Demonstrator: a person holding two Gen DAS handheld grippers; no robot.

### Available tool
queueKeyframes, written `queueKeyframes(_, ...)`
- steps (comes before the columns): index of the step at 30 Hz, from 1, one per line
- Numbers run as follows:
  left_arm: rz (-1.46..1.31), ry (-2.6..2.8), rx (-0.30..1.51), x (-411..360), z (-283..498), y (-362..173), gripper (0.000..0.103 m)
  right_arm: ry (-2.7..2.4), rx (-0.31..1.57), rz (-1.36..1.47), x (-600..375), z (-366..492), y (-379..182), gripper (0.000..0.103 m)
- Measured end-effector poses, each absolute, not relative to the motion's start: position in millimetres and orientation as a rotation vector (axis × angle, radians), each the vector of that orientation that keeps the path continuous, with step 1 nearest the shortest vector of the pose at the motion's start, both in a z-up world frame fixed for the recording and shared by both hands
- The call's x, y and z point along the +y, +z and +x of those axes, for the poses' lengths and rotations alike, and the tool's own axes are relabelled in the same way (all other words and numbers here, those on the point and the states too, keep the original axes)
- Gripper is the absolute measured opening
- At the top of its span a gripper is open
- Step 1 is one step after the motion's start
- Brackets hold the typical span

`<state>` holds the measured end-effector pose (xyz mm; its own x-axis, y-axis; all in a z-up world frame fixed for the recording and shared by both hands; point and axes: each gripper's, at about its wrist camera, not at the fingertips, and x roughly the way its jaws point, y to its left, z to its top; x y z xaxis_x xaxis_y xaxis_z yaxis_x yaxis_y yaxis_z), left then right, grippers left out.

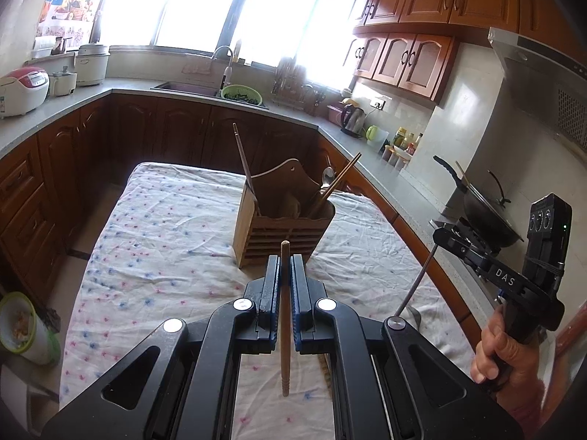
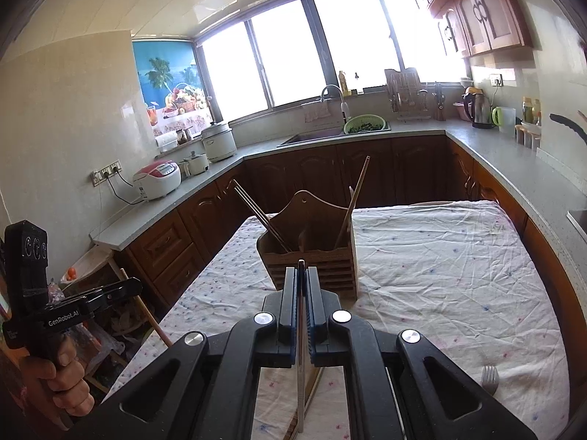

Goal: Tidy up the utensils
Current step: 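Lift both chopsticks and carry them over the wooden holder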

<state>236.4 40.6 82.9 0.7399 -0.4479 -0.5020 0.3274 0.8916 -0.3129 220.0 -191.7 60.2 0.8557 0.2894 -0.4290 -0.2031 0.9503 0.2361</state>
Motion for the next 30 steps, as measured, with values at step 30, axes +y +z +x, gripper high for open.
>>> queueKeyframes(30,-0.302,-0.408,0.399,49,312,158,0.004,0.206,0.301,0.265,-224,293,112,0.004)
